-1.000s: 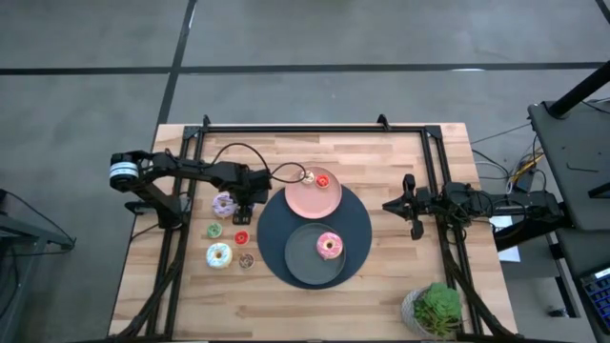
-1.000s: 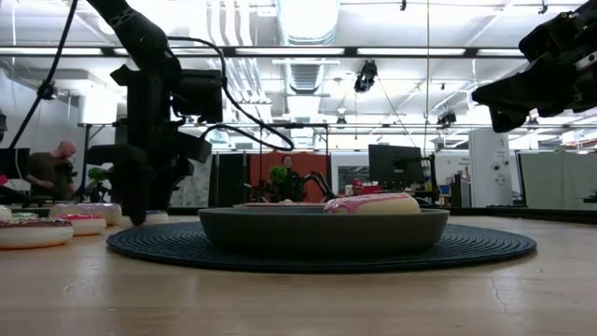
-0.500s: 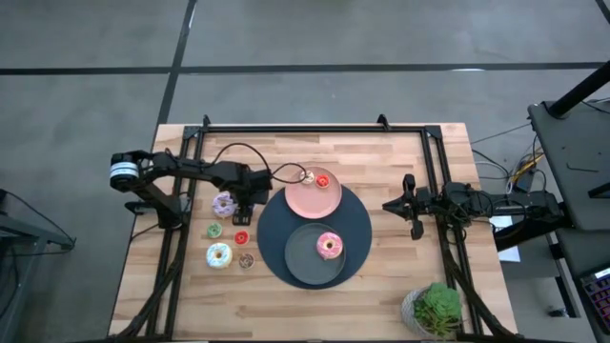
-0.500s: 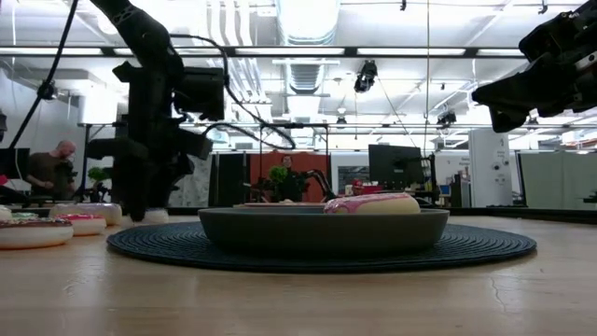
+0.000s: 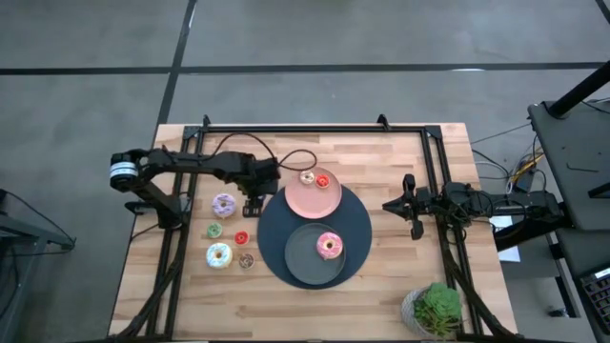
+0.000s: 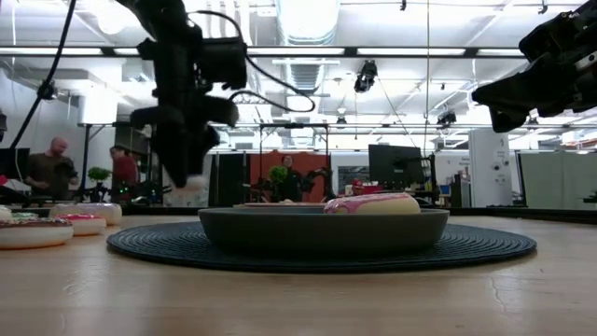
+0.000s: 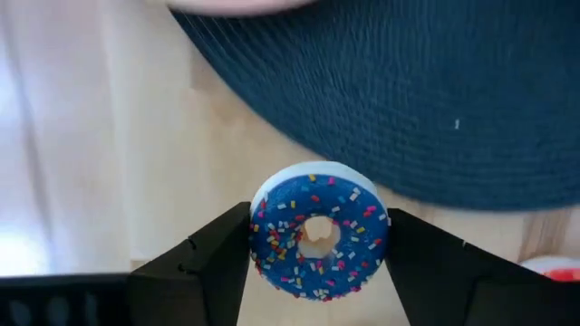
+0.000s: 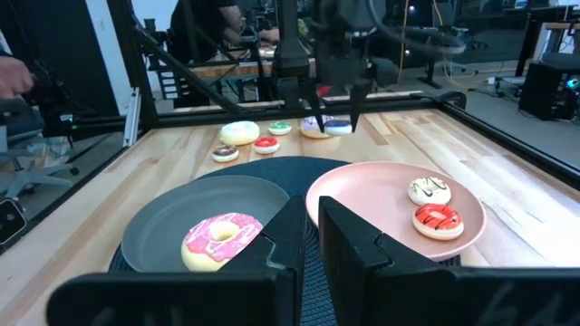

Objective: Pick & Place donuts
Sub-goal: Put the small blue donut on the pink plate

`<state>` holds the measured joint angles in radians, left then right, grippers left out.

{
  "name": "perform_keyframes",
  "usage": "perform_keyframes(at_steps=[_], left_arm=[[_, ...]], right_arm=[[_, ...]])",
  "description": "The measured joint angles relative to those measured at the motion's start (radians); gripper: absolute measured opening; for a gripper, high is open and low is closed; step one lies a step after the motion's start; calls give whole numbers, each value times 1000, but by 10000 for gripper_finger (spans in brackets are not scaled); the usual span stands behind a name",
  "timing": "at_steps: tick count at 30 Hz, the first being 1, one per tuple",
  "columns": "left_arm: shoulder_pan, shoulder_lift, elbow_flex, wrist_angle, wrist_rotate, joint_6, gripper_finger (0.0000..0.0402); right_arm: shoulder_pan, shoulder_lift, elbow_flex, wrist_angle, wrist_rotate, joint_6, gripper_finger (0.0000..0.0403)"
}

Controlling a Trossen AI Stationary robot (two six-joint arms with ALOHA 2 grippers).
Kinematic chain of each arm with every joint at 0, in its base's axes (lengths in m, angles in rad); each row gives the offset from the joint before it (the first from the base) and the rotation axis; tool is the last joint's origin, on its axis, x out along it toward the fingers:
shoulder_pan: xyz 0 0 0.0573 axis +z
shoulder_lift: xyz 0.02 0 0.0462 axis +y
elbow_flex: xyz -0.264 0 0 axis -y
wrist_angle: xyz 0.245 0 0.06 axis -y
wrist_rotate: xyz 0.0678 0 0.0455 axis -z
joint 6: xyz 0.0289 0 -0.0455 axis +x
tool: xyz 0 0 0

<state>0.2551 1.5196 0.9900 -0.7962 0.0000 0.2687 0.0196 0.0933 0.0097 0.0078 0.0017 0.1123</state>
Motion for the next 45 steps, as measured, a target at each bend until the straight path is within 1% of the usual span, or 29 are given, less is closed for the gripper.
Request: perform_keyframes(at_steps=[8, 18, 27, 34, 39, 45], left_arm=[[4, 25, 104, 1, -2, 31, 211], [5, 132, 253, 15, -2, 101, 211], [11, 257, 318, 48, -1, 148, 211], [19, 345, 385, 55, -1, 148, 211], [24, 372, 423, 70, -1, 148, 211], [28, 389, 420, 74, 1, 148, 211]], right_arm=[[0, 0, 0, 0, 0, 0, 29], [0, 0, 0, 0, 0, 0, 29], [0, 0, 0, 0, 0, 0, 29], [0, 0, 0, 0, 0, 0, 29], [0, 0, 0, 0, 0, 0, 29], [0, 0, 0, 0, 0, 0, 29]])
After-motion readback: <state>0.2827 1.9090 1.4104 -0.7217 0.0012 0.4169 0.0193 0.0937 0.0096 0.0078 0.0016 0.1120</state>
